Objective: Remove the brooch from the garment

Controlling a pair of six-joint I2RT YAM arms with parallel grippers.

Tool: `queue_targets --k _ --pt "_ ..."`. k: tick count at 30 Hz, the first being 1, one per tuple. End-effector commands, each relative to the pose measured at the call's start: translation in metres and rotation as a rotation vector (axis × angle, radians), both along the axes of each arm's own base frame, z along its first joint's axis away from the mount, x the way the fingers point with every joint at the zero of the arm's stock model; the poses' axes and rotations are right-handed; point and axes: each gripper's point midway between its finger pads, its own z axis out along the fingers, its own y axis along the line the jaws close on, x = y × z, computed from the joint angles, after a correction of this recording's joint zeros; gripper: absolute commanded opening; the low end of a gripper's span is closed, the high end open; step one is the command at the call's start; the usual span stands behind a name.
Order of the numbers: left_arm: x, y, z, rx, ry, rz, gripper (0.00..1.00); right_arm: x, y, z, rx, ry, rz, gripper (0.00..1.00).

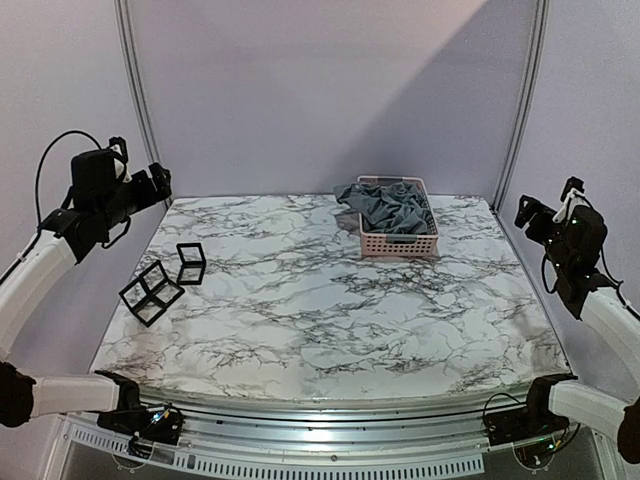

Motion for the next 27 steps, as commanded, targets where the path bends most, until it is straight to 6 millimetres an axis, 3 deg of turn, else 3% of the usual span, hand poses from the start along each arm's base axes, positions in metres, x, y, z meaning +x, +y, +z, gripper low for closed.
queue_targets --k 1,5,7,9,13,16,20,23,24,27 --pt "0.001 0.001 0.003 0.034 0.050 -0.002 1.00 0.004 0.009 0.010 0.004 0.010 0.052 0.99" --pt "-0.004 0.018 0.023 0.092 0.033 0.067 1.00 0.015 0.038 0.026 -0.001 0.034 0.222 0.99" --pt "-0.005 0.017 0.033 0.139 0.003 0.043 1.00 0.025 0.047 0.029 -0.014 0.083 0.247 0.99" --pt "-0.008 0.018 0.035 0.175 -0.001 0.040 0.99 0.034 0.068 0.033 -0.053 0.121 0.275 0.99" --pt "-0.008 0.017 0.016 0.213 0.032 0.023 1.00 0.057 0.105 0.024 -0.087 0.218 0.328 0.99" --pt "-0.006 0.015 -0.009 0.240 0.086 0.005 1.00 0.074 0.139 0.037 -0.043 0.225 0.416 0.99" --pt "-0.004 0.014 -0.030 0.266 0.146 -0.015 1.00 0.103 0.186 0.037 -0.030 0.281 0.486 0.99" --pt "-0.006 0.010 -0.032 0.258 0.147 -0.032 0.99 0.133 0.208 0.016 -0.047 0.375 0.470 0.99" --pt "-0.007 0.009 -0.032 0.256 0.142 -0.038 1.00 0.146 0.213 0.000 -0.047 0.417 0.465 0.99" --pt "-0.008 0.009 -0.030 0.253 0.129 -0.039 1.00 0.170 0.220 -0.018 -0.030 0.479 0.448 0.99"
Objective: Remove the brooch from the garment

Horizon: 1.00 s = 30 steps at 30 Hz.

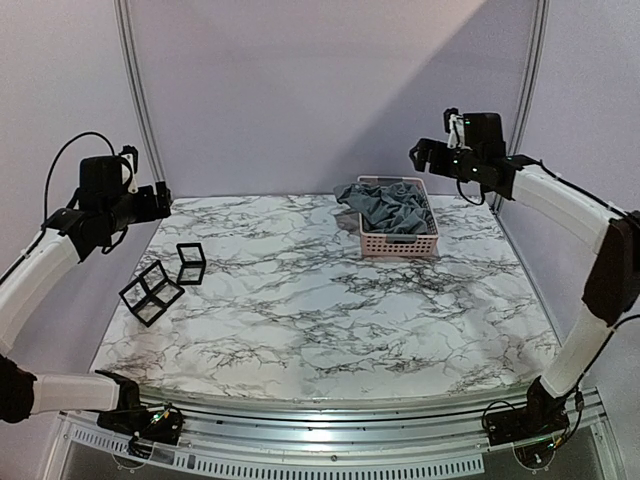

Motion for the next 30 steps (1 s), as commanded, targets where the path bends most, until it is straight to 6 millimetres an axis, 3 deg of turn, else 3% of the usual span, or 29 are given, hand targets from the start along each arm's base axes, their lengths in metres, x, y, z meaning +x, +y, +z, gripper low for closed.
queue_targets --k 1,3,5,6,7,9,16,25,27,30 --pt "-0.004 -0.003 0.000 0.009 -0.005 -0.026 1.00 0.026 0.006 -0.065 -0.048 0.206 -0.048 0.99" --pt "-0.004 -0.004 -0.002 0.010 -0.001 -0.030 1.00 0.038 0.010 -0.082 -0.053 0.250 -0.057 0.99" --pt "-0.003 -0.004 -0.003 0.010 0.004 -0.029 1.00 0.049 0.012 -0.112 -0.078 0.316 -0.068 0.99" --pt "-0.003 -0.004 -0.004 0.010 0.007 -0.032 0.99 0.054 0.013 -0.116 -0.083 0.321 -0.074 0.99" --pt "-0.003 -0.004 -0.004 0.010 0.008 -0.033 1.00 0.058 0.014 -0.135 -0.100 0.355 -0.076 0.99" --pt "-0.003 -0.004 -0.005 0.010 0.010 -0.032 1.00 0.064 0.018 -0.149 -0.116 0.377 -0.068 0.99" --pt "-0.002 -0.007 -0.006 0.003 0.013 -0.042 1.00 0.072 0.029 -0.213 -0.139 0.487 -0.032 0.99" --pt "-0.001 -0.008 -0.008 0.000 0.022 -0.048 1.00 0.080 0.038 -0.259 -0.115 0.536 -0.011 0.98" --pt "-0.002 -0.009 -0.006 -0.003 0.015 -0.051 1.00 0.084 0.039 -0.264 -0.099 0.530 -0.021 0.91" --pt "-0.003 -0.008 -0.004 -0.001 0.005 -0.049 1.00 0.092 0.053 -0.252 -0.031 0.485 0.028 0.69"
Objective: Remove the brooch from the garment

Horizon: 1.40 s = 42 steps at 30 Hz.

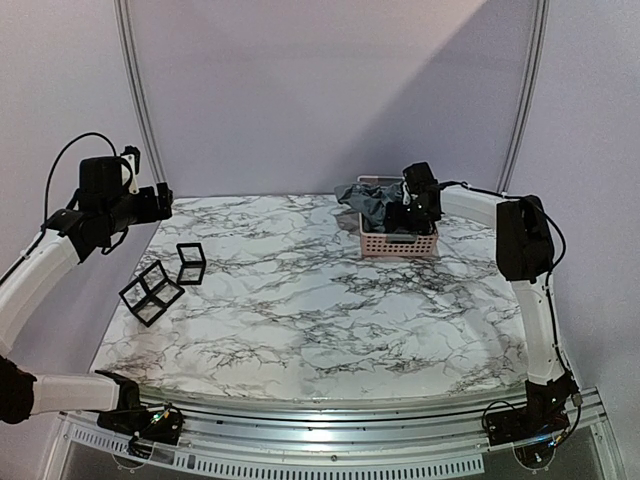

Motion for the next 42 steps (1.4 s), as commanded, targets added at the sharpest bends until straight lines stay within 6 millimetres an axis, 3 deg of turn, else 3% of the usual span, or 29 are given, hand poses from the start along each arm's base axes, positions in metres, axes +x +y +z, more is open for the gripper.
queue_targets --k 1,4,8,9,14,15,18,19,22,24,28,31,34,38,42 --pt "-0.002 -0.002 -0.001 0.003 -0.002 -0.012 1.00 0.015 0.018 0.011 0.116 -0.056 0.025 0.64" --pt "-0.003 -0.002 -0.002 0.005 0.000 -0.009 1.00 0.026 0.028 0.053 0.195 -0.160 0.038 0.32" --pt "-0.003 -0.002 -0.001 0.006 -0.004 -0.011 1.00 0.035 0.036 0.132 0.302 -0.337 0.057 0.05" --pt "-0.004 -0.001 -0.001 0.009 -0.005 -0.009 1.00 0.035 0.038 0.148 0.324 -0.373 0.066 0.01" --pt "-0.005 0.002 0.001 0.020 -0.014 0.004 0.99 0.014 0.047 0.242 0.406 -0.593 0.146 0.00" --pt "-0.006 0.002 0.001 0.021 -0.014 0.003 0.99 0.001 0.049 0.269 0.416 -0.656 0.166 0.00" --pt "-0.007 0.002 0.003 0.023 -0.020 0.005 1.00 -0.038 0.060 0.304 0.393 -0.793 0.235 0.00" --pt "-0.007 0.003 0.004 0.022 -0.022 0.006 0.99 -0.057 0.061 0.328 0.391 -0.853 0.250 0.00" --pt "-0.008 0.003 0.005 0.021 -0.027 0.008 0.99 -0.097 0.066 0.360 0.360 -0.974 0.285 0.00" --pt "-0.008 0.003 0.006 0.021 -0.028 0.005 1.00 -0.136 0.070 0.393 0.373 -1.069 0.338 0.00" --pt "-0.008 0.001 0.007 0.015 -0.034 -0.005 1.00 -0.204 0.087 0.440 0.384 -1.207 0.494 0.00" --pt "-0.009 -0.001 0.008 0.013 -0.036 -0.016 1.00 -0.245 0.103 0.460 0.387 -1.247 0.615 0.00" --pt "-0.009 -0.004 0.009 0.008 -0.042 -0.033 0.99 -0.284 0.125 0.467 0.392 -1.251 0.727 0.00" --pt "-0.010 -0.012 0.010 -0.004 -0.053 -0.071 1.00 -0.323 0.154 0.460 0.353 -1.222 0.859 0.00" --pt "-0.010 -0.026 0.008 0.000 -0.052 -0.133 1.00 -0.333 0.175 0.430 0.339 -1.110 0.904 0.00"
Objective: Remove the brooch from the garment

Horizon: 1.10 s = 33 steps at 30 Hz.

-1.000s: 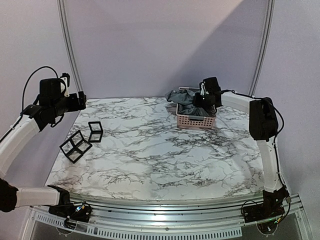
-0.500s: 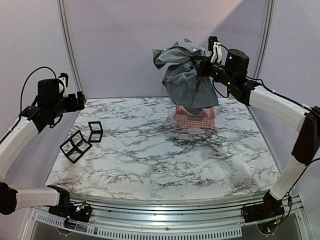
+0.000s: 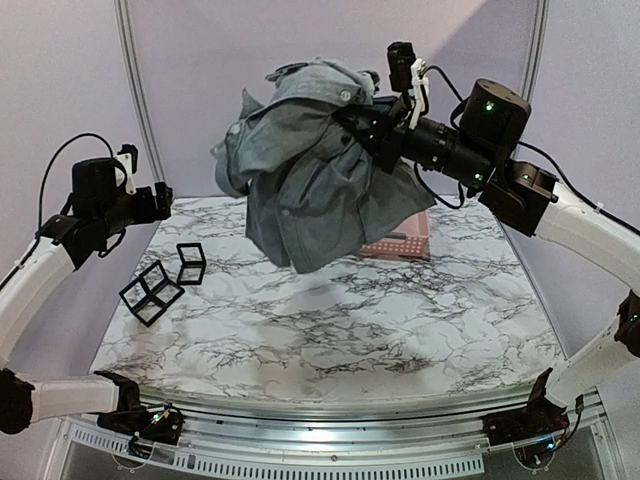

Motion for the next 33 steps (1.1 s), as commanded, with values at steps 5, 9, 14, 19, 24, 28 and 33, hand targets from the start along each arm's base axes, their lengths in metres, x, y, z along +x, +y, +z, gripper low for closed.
queue_targets --k 5,9,14,19,24,28,33 --pt "-0.005 -0.047 -0.003 0.020 -0.008 -0.196 0.99 0.001 0.036 -0.083 -0.195 0.217 -0.001 0.00" --pt "-0.012 -0.077 0.002 0.005 -0.028 -0.299 1.00 0.005 0.052 -0.140 -0.243 0.385 0.040 0.06" --pt "-0.023 -0.116 0.003 -0.063 -0.031 -0.404 1.00 0.021 0.052 -0.203 -0.334 0.566 -0.060 0.57" --pt "-0.035 -0.142 -0.013 -0.085 0.016 -0.434 0.99 0.058 0.015 -0.236 -0.383 0.645 -0.306 0.93" --pt "-0.049 -0.180 -0.048 -0.173 0.094 -0.478 1.00 0.080 -0.020 -0.253 -0.313 0.767 -0.374 0.97" --pt "-0.063 -0.215 -0.088 -0.198 0.186 -0.512 1.00 0.091 -0.049 -0.281 -0.303 0.872 -0.435 0.98" --pt "-0.077 -0.243 -0.145 -0.156 0.329 -0.530 1.00 0.074 -0.058 -0.313 -0.341 0.964 -0.372 0.98"
